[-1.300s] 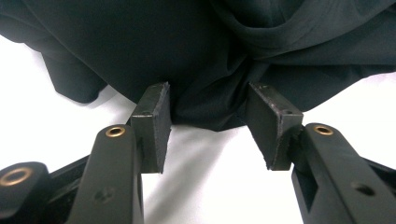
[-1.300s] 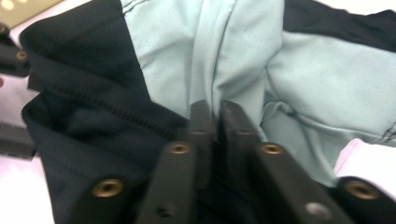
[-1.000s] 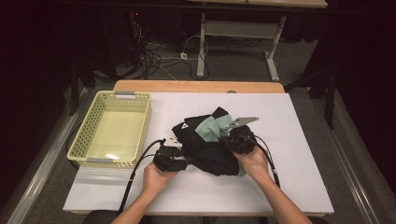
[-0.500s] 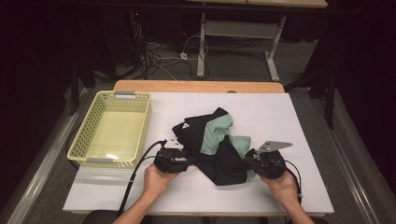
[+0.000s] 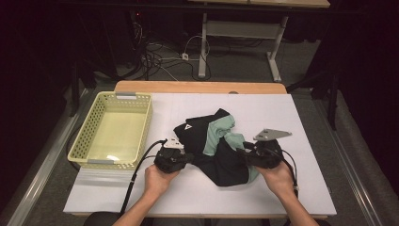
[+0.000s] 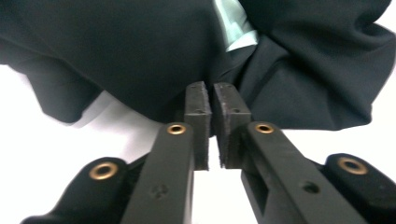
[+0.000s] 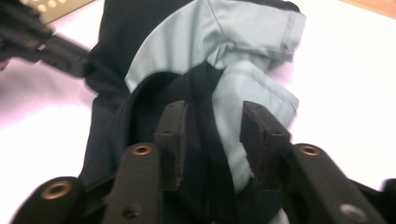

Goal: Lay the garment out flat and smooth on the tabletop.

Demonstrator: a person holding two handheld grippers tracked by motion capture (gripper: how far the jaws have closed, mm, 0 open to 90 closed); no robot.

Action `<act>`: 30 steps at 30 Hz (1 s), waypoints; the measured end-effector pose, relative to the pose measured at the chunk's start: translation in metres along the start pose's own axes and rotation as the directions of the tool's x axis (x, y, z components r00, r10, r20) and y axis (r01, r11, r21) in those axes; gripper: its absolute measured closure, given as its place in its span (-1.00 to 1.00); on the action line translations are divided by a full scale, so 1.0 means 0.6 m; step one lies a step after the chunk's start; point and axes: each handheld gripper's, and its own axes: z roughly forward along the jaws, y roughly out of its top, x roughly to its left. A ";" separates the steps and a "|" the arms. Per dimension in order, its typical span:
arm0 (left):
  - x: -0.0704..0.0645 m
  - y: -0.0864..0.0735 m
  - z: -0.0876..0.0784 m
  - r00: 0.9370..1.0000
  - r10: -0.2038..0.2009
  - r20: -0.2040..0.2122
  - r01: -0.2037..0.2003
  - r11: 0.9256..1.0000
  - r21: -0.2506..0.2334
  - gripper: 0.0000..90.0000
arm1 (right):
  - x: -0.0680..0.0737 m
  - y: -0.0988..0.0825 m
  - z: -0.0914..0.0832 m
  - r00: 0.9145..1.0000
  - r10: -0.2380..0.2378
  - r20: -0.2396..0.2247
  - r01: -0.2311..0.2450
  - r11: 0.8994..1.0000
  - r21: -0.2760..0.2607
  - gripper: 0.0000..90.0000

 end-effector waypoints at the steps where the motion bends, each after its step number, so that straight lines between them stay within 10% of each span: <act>1: -0.001 0.000 -0.001 1.000 0.003 0.002 -0.003 1.000 0.001 0.90 | -0.002 0.006 0.015 1.000 0.000 0.005 0.000 1.000 0.025 0.24; 5: -0.004 -0.001 -0.009 1.000 0.015 0.001 -0.015 1.000 -0.003 0.91 | -0.010 0.004 0.068 1.000 0.009 0.022 -0.013 0.988 0.155 0.25; 10: 0.007 -0.001 -0.012 1.000 0.008 -0.018 -0.009 1.000 -0.015 0.82 | -0.001 -0.020 0.079 0.999 0.003 -0.039 0.006 0.975 0.223 0.90; 21: 0.017 -0.010 -0.022 0.995 -0.059 -0.079 0.058 0.998 -0.015 0.31 | 0.041 -0.065 0.011 0.990 -0.044 -0.137 0.067 0.983 0.173 0.92; 30: 0.028 -0.010 -0.015 0.992 -0.073 -0.106 0.074 0.997 0.008 0.25 | 0.026 0.018 0.000 0.997 -0.043 -0.060 0.045 0.998 0.032 0.66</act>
